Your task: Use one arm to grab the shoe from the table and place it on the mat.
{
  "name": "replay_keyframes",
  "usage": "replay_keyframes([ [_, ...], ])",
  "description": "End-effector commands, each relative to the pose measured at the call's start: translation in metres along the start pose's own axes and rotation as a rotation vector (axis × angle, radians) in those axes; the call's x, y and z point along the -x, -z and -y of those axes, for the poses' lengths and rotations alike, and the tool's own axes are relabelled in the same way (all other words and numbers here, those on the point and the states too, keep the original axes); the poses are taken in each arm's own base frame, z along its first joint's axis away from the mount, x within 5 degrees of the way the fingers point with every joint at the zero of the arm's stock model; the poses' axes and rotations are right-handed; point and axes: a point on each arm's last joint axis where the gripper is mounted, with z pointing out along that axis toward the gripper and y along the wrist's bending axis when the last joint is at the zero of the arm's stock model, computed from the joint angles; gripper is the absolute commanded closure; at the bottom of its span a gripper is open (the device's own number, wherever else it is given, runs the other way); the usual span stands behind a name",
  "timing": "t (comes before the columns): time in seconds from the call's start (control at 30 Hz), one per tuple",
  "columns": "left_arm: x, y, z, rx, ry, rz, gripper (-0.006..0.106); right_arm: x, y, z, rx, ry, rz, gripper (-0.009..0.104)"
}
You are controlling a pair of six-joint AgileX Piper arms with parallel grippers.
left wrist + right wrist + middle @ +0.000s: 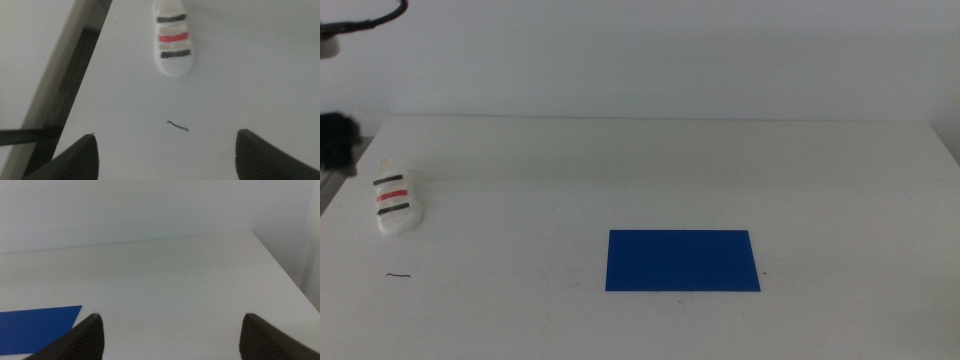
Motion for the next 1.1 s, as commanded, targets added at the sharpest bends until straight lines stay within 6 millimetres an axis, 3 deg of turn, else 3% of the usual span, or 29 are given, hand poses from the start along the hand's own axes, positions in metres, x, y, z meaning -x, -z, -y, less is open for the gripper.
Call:
replay_keyframes([
  [0.0, 0.026, -0.028, 0.002, 0.019, 0.049, -0.084, 0.007, 0.000, 0.000, 0.000, 0.000, 0.011, 0.009, 0.016],
  [0.1, 0.053, -0.058, 0.007, 0.045, 0.073, -0.128, 0.007, 0.000, 0.000, 0.000, 0.000, 0.011, 0.009, 0.016],
  [0.33, 0.083, -0.125, 0.006, 0.034, 0.123, -0.183, 0.007, 0.000, 0.000, 0.000, 0.000, 0.011, 0.009, 0.016],
  [0.53, 0.085, -0.177, -0.002, -0.038, 0.170, -0.175, 0.007, 0.000, 0.000, 0.000, 0.000, 0.011, 0.009, 0.016],
  [0.7, 0.082, -0.207, 0.000, -0.049, 0.179, -0.154, 0.007, 0.000, 0.000, 0.000, 0.000, 0.011, 0.009, 0.016],
  [0.9, 0.078, -0.234, 0.002, -0.059, 0.195, -0.133, 0.007, 0.000, 0.000, 0.000, 0.000, 0.011, 0.009, 0.016],
  [1.07, 0.076, -0.244, 0.002, -0.057, 0.189, -0.144, 0.010, 0.000, 0.000, 0.000, 0.000, 0.011, 0.009, 0.016],
])
